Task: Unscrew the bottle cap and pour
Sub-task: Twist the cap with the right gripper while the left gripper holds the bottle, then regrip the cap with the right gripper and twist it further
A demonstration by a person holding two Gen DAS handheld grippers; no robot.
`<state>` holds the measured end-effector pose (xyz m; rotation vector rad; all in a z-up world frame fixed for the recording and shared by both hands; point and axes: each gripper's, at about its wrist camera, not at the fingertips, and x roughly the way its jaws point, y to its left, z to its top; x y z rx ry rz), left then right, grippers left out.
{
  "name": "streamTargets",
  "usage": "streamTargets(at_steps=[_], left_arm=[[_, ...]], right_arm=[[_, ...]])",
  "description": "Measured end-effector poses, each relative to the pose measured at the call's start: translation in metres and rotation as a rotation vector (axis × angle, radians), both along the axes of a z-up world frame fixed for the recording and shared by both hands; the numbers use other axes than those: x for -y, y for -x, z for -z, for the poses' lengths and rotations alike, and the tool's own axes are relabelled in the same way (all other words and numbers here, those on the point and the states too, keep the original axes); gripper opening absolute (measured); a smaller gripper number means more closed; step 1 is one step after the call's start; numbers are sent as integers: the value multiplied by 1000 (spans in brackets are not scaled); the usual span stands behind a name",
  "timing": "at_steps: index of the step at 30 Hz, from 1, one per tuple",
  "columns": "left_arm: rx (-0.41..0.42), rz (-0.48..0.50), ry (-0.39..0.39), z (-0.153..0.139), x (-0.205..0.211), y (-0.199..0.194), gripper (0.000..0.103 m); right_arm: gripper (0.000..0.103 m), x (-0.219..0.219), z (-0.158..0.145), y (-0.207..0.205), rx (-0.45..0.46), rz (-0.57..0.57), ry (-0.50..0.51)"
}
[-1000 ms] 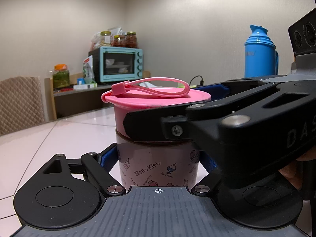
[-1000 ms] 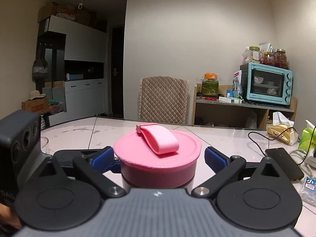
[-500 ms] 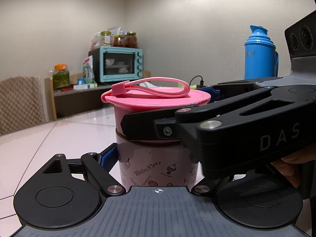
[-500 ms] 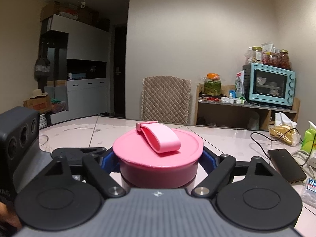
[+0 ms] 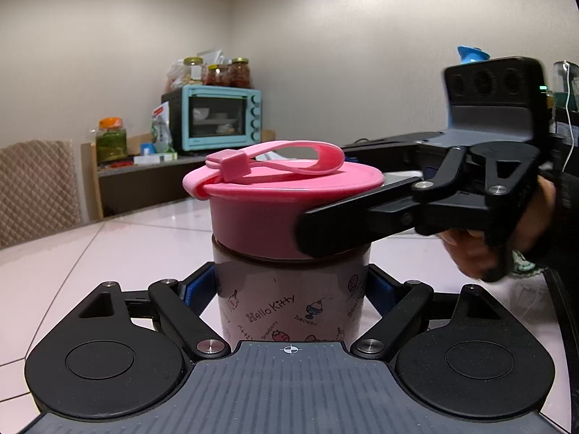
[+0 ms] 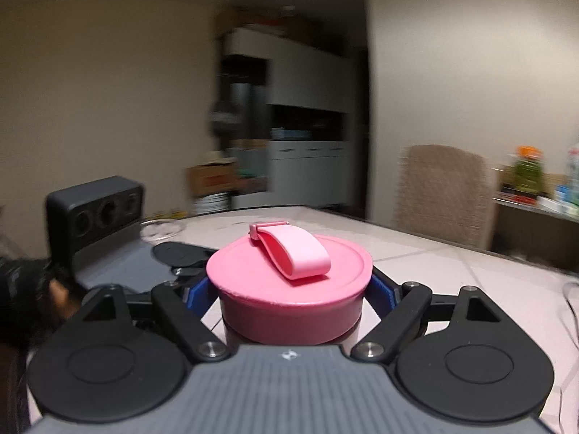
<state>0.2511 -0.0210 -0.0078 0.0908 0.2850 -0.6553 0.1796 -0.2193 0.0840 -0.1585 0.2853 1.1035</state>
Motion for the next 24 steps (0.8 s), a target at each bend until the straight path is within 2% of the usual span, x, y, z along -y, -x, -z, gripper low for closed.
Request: streamTargets(at_steps=[6, 12, 18, 24], left_arm=[[0, 1, 0, -1, 0, -1, 89], [0, 1, 0, -1, 1, -1, 89], [0, 0, 0, -1, 2, -2, 89], [2, 0, -1, -1, -1, 0, 89]], right_arm=[[85, 10, -7, -28, -22, -206, 9], [85, 10, -13, -25, -27, -199, 21], [98, 5, -15, 3, -5, 10, 39], [99, -6, -20, 44, -4, 285, 14]])
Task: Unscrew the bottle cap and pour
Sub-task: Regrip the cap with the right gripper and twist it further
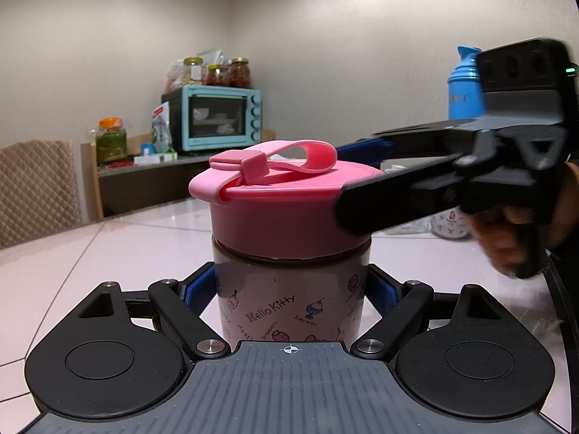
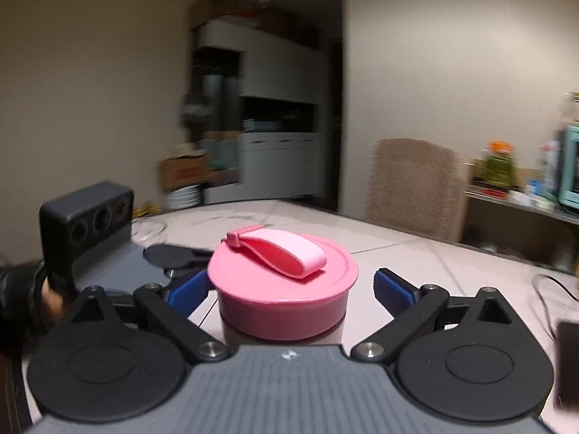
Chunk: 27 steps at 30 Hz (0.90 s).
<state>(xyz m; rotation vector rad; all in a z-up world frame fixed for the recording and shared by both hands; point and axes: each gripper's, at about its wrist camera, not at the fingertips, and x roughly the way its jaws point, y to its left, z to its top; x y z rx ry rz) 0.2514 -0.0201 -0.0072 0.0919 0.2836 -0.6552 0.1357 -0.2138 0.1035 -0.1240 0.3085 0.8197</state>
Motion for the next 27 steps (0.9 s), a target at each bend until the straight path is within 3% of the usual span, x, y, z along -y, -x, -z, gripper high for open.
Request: streamTargets(at_steps=[8, 18, 27], left_arm=[[-1, 0, 0, 0, -1, 0, 89], [0, 0, -1, 0, 0, 0, 89], [-1, 0, 0, 1, -1, 0, 89]], right_arm=[[99, -20, 7, 35, 12, 232, -20], [98, -48, 16, 29, 14, 349, 14], [97, -62, 21, 22, -3, 380, 13]])
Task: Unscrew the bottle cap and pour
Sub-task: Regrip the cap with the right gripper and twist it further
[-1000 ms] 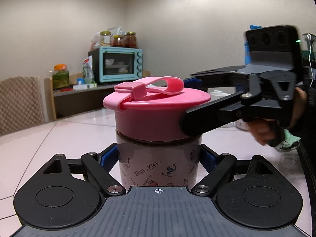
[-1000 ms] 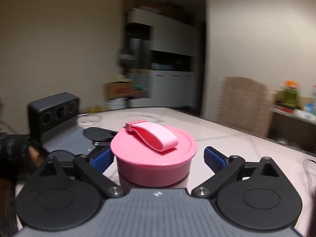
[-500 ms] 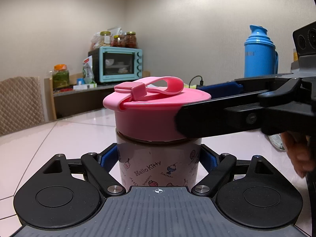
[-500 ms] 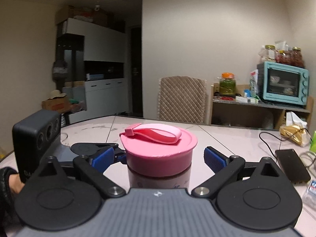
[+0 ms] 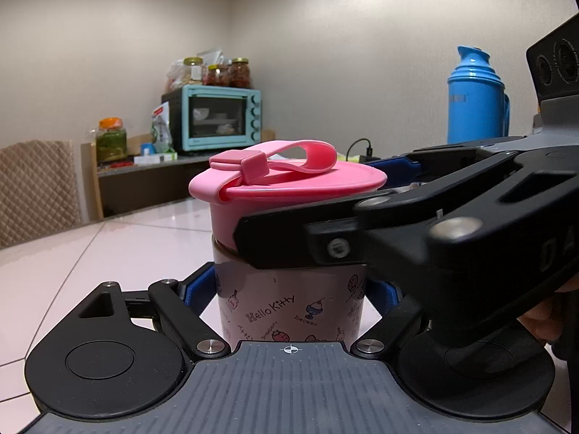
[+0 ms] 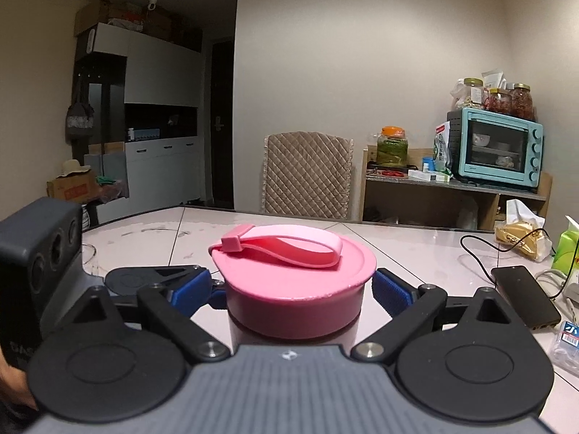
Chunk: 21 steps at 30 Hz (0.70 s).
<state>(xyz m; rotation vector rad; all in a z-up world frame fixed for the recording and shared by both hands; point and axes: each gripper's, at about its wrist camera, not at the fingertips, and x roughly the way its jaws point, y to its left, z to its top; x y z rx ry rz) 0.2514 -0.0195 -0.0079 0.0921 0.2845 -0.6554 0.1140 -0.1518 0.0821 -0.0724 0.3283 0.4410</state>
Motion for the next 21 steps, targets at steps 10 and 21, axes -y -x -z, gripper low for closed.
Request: streamTargets(at_steps=[10, 21], left_arm=[[0, -1, -1, 0, 2, 1, 89], [0, 0, -1, 0, 3, 3, 89]], right_arm=[[85, -1, 4, -5, -6, 2, -5], [85, 42, 1, -34, -24, -351, -7]])
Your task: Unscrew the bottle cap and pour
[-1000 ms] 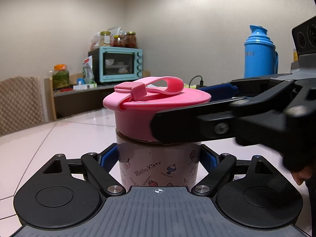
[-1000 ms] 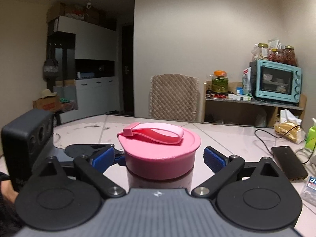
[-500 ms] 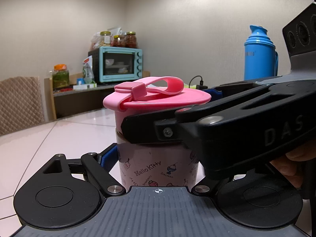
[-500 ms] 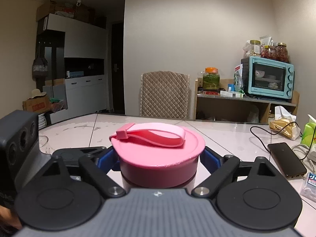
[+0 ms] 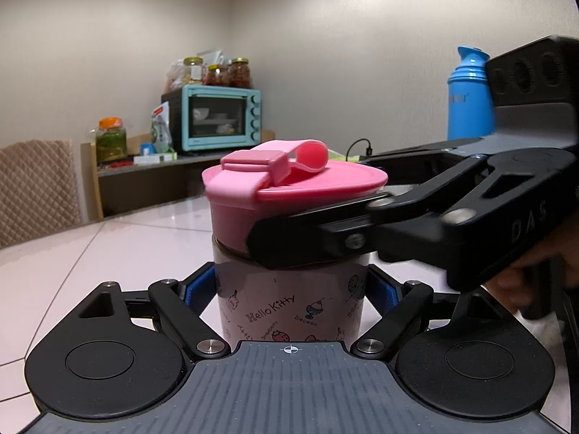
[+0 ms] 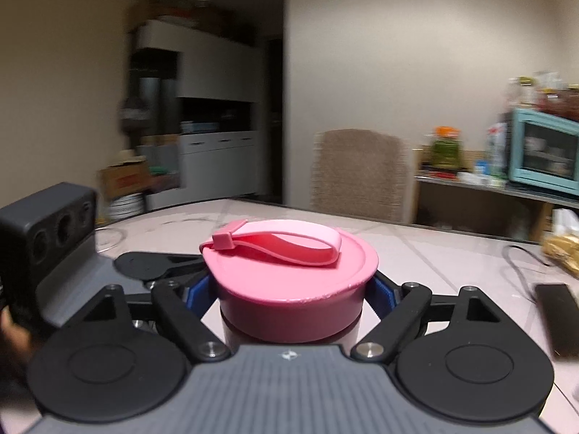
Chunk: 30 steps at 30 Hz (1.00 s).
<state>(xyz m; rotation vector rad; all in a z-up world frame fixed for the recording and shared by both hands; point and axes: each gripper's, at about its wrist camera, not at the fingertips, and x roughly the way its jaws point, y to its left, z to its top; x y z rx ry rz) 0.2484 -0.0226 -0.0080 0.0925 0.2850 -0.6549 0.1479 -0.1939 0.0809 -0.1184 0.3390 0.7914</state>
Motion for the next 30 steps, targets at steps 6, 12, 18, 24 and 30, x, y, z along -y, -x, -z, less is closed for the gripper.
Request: streamTargets(at_steps=[6, 12, 18, 24, 30], left_arm=[[0, 0, 0, 0, 0, 0, 89], [-1, 0, 0, -1, -2, 0, 89], [0, 0, 0, -1, -2, 0, 89], [0, 0, -1, -1, -2, -1, 89], [1, -1, -1, 0, -1, -1, 89]], right_arm=[[85, 29, -1, -36, -21, -303, -32], [85, 41, -4, -68, -52, -533, -55], [87, 40, -13, -71, -49, -550, -28], [102, 40, -16, -32, 0, -374, 7], [102, 29, -17, 6, 28, -128, 18]])
